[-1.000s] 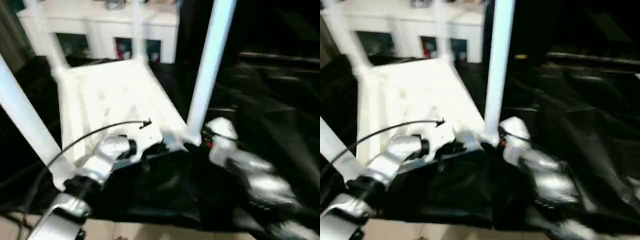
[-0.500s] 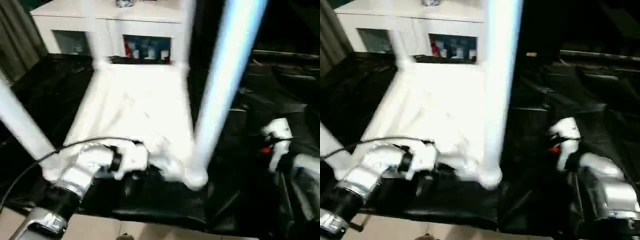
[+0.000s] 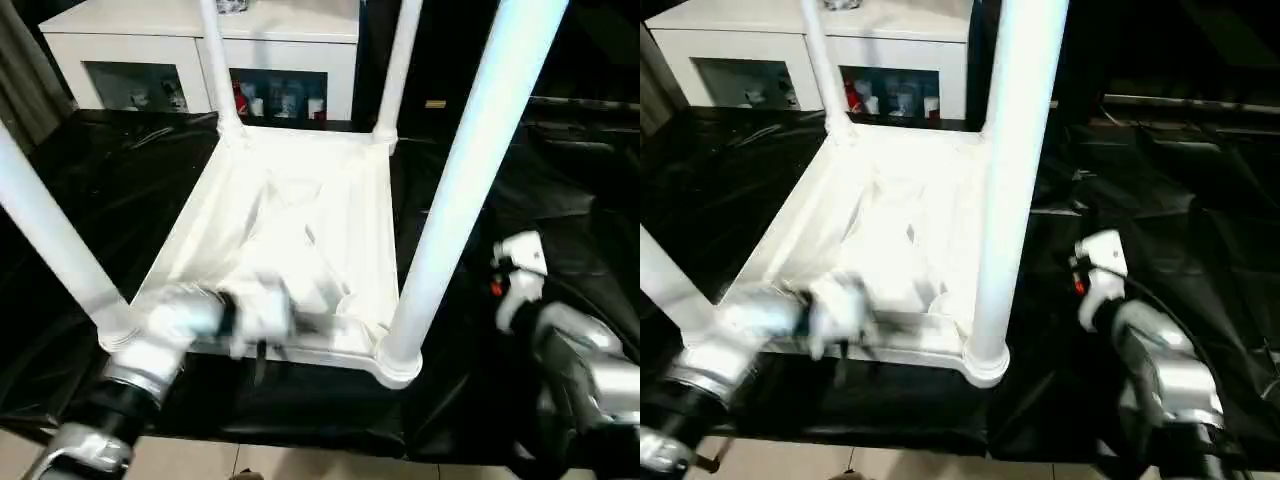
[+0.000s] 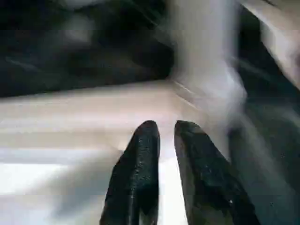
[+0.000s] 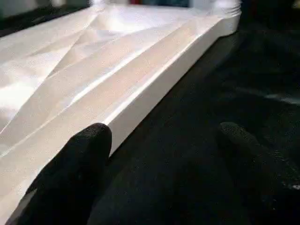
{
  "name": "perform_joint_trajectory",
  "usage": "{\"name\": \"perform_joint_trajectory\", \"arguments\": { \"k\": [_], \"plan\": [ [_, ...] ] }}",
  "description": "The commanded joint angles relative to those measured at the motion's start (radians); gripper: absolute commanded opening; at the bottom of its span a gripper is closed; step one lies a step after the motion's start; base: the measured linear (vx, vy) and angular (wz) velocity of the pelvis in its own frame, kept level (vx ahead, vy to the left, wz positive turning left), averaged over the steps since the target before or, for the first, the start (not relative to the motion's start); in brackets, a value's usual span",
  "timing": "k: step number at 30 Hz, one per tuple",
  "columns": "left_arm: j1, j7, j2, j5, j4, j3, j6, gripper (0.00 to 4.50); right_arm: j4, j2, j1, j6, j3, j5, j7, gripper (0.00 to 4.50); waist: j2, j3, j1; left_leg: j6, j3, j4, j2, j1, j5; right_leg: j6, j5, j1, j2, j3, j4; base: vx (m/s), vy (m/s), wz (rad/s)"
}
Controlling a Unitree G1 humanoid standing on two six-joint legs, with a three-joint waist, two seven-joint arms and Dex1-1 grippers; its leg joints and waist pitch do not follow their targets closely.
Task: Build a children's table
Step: Rotate leg to tighten
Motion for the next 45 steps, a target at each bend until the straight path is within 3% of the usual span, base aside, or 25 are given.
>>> {"name": "perform_joint_trajectory", "arguments": {
  "k": [1, 2, 4, 5, 6, 7, 9, 10, 11, 12, 14, 15, 18, 19, 21, 25, 29, 35, 39, 41, 44, 45],
  "plan": [
    [0.013, 0.075, -0.005, -0.042, -0.037, 0.062, 0.076, 1.15, -0.026, 0.021, -0.009, -0.001, -0.03, -0.011, -0.066, 3.93, -0.002, -0.06, -0.009, 0.028, 0.0, -0.053, 0.023, 0.001, -0.139, -0.196, -0.092, 0.054, -0.063, 0.055, -0.066, 0.0, 0.0, 0.0],
    [0.016, 0.161, -0.015, -0.033, -0.041, 0.107, 0.105, 1.32, -0.047, 0.046, -0.008, 0.011, -0.038, -0.022, -0.118, 3.93, -0.003, -0.059, -0.015, 0.023, -0.001, -0.054, 0.023, 0.002, -0.148, -0.187, -0.113, 0.054, -0.06, 0.055, -0.067, 0.0, 0.0, 0.0],
    [0.044, 0.447, -0.075, 0.006, -0.06, 0.217, 0.204, 1.59, -0.125, 0.093, 0.01, 0.008, -0.026, -0.068, -0.216, 3.93, -0.021, -0.059, -0.024, 0.018, 0.001, -0.053, 0.025, 0.0, -0.141, -0.168, -0.117, 0.057, -0.056, 0.056, -0.065, 0.0, 0.0, 0.0],
    [0.044, 0.447, -0.075, 0.006, -0.06, 0.217, 0.204, 1.59, -0.125, 0.093, 0.01, 0.008, -0.026, -0.068, -0.216, 3.93, -0.017, -0.057, -0.026, 0.018, -0.002, -0.053, 0.024, -0.002, -0.136, -0.164, -0.116, 0.058, -0.057, 0.055, -0.065, 0.0, 0.0, 0.0],
    [0.067, 0.545, -0.115, 0.012, -0.078, 0.247, 0.227, 1.59, -0.143, 0.109, 0.017, 0.003, -0.011, -0.1, -0.259, 3.93, -0.012, -0.058, -0.027, 0.026, -0.002, -0.053, 0.019, 0.0, -0.135, -0.142, -0.156, 0.058, -0.06, 0.054, -0.074, 0.0, 0.0, 0.0],
    [0.086, 0.61, -0.147, 0.011, -0.103, 0.266, 0.251, 1.76, -0.152, 0.121, 0.022, 0.004, -0.006, -0.119, -0.296, 3.93, -0.01, -0.058, -0.034, 0.024, -0.002, -0.053, 0.021, -0.001, -0.122, -0.136, -0.138, 0.056, -0.055, 0.056, -0.072, 0.0, 0.0, 0.0],
    [0.122, 0.743, -0.217, 0.032, -0.164, 0.306, 0.246, 1.95, -0.186, 0.14, 0.044, 0.004, 0.007, -0.166, -0.366, 3.93, -0.014, -0.058, -0.037, 0.025, -0.002, -0.053, 0.022, -0.004, -0.116, -0.136, -0.12, 0.057, -0.054, 0.056, -0.073, 0.0, 0.0, 0.0],
    [0.122, 0.743, -0.217, 0.032, -0.164, 0.306, 0.246, 1.99, -0.186, 0.14, 0.044, 0.004, 0.007, -0.166, -0.366, 3.93, -0.015, -0.059, -0.036, 0.03, -0.002, -0.051, 0.021, -0.004, -0.106, -0.139, -0.097, 0.057, -0.055, 0.057, -0.073, 0.0, 0.0, 0.0],
    [0.144, 0.781, -0.238, 0.055, -0.196, 0.313, 0.224, 2.05, -0.207, 0.157, 0.06, 0.003, 0.006, -0.159, -0.379, 4.22, -0.021, -0.058, -0.034, 0.035, 0.0, -0.051, 0.018, -0.005, -0.107, -0.134, -0.106, 0.057, -0.054, 0.056, -0.077, 0.0, 0.0, 0.0],
    [0.176, 0.814, -0.254, 0.091, -0.236, 0.308, 0.203, 2.14, -0.226, 0.177, 0.084, -0.015, 0.009, -0.145, -0.379, 4.3, -0.016, -0.06, -0.033, 0.045, -0.003, -0.051, 0.022, -0.007, -0.107, -0.127, -0.088, 0.056, -0.055, 0.057, -0.074, 0.0, 0.0, 0.0],
    [0.189, 0.822, -0.257, 0.107, -0.247, 0.304, 0.193, 2.38, -0.23, 0.182, 0.093, -0.028, 0.012, -0.141, -0.372, 4.41, -0.019, -0.059, -0.032, 0.05, -0.003, -0.051, 0.021, -0.006, -0.118, -0.118, -0.094, 0.054, -0.053, 0.056, -0.077, 0.0, 0.0, 0.0],
    [0.23, 0.881, -0.274, 0.128, -0.267, 0.315, 0.171, 2.38, -0.239, 0.199, 0.117, -0.032, 0.033, -0.154, -0.381, 4.41, -0.01, -0.059, -0.034, 0.047, -0.004, -0.051, 0.021, -0.007, -0.125, -0.116, -0.09, 0.052, -0.051, 0.056, -0.078, 0.0, 0.0, 0.0],
    [0.269, 0.893, -0.277, 0.125, -0.291, 0.315, 0.163, 2.73, -0.259, 0.209, 0.135, -0.021, 0.041, -0.149, -0.383, 4.5, -0.012, -0.056, -0.035, 0.042, -0.004, -0.053, 0.02, -0.009, -0.144, -0.103, -0.124, 0.052, -0.052, 0.056, -0.082, 0.0, 0.0, 0.0],
    [0.291, 0.891, -0.277, 0.122, -0.312, 0.309, 0.171, 2.73, -0.272, 0.213, 0.148, -0.022, 0.041, -0.14, -0.378, 4.5, -0.024, -0.054, -0.034, 0.043, -0.004, -0.054, 0.021, -0.009, -0.151, -0.097, -0.146, 0.051, -0.053, 0.056, -0.082, 0.0, 0.0, 0.0],
    [0.326, 0.892, -0.292, 0.102, -0.353, 0.303, 0.2, 2.93, -0.286, 0.224, 0.178, -0.03, 0.036, -0.123, -0.371, 4.5, -0.02, -0.052, -0.031, 0.04, -0.004, -0.056, 0.023, -0.008, -0.166, -0.086, -0.183, 0.047, -0.055, 0.057, -0.086, 0.0, 0.0, 0.0],
    [0.347, 0.915, -0.316, 0.082, -0.369, 0.308, 0.234, 3.22, -0.289, 0.238, 0.182, -0.033, 0.049, -0.107, -0.355, 4.5, -0.023, -0.049, -0.031, 0.031, -0.005, -0.059, 0.025, -0.006, -0.199, -0.083, -0.197, 0.042, -0.053, 0.058, -0.087, 0.0, 0.0, 0.0],
    [0.315, 0.983, -0.299, 0.158, -0.315, 0.295, 0.247, 3.55, -0.268, 0.221, 0.154, -0.025, 0.055, -0.152, -0.392, 4.5, -0.023, -0.049, -0.034, 0.018, -0.006, -0.058, 0.02, -0.007, -0.195, -0.062, -0.192, 0.043, -0.049, 0.059, -0.089, 0.0, 0.0, 0.0],
    [0.307, 0.97, -0.292, 0.166, -0.305, 0.281, 0.255, 3.55, -0.313, 0.229, 0.172, -0.035, 0.028, -0.083, -0.345, 4.5, -0.015, -0.055, -0.033, 0.027, -0.008, -0.053, 0.021, -0.007, -0.173, -0.084, -0.104, 0.047, -0.052, 0.06, -0.078, 0.0, 0.0, 0.0],
    [0.32, 0.965, -0.291, 0.159, -0.324, 0.261, 0.263, 3.55, -0.32, 0.227, 0.199, -0.04, 0.036, -0.084, -0.344, 4.5, -0.019, -0.054, -0.032, 0.03, -0.007, -0.054, 0.021, -0.007, -0.177, -0.092, -0.12, 0.046, -0.053, 0.059, -0.081, 0.0, 0.0, 0.0],
    [0.317, 0.969, -0.29, 0.165, -0.322, 0.256, 0.252, 3.55, -0.317, 0.23, 0.196, -0.037, 0.041, -0.086, -0.349, 4.5, -0.027, -0.052, -0.033, 0.031, -0.006, -0.054, 0.021, -0.008, -0.191, -0.085, -0.164, 0.046, -0.053, 0.059, -0.085, 0.0, 0.0, 0.0],
    [0.313, 0.965, -0.289, 0.166, -0.32, 0.251, 0.247, 3.55, -0.312, 0.232, 0.19, -0.035, 0.046, -0.09, -0.353, 4.5, -0.022, -0.051, -0.033, 0.026, -0.007, -0.056, 0.022, -0.007, -0.203, -0.075, -0.202, 0.044, -0.054, 0.059, -0.088, 0.0, 0.0, 0.0],
    [0.311, 0.965, -0.288, 0.168, -0.318, 0.25, 0.247, 3.55, -0.309, 0.233, 0.188, -0.036, 0.047, -0.091, -0.354, 4.5, -0.022, -0.052, -0.033, 0.027, -0.007, -0.054, 0.021, -0.01, -0.18, -0.079, -0.166, 0.043, -0.052, 0.06, -0.086, 0.0, 0.0, 0.0]
  ]
}}
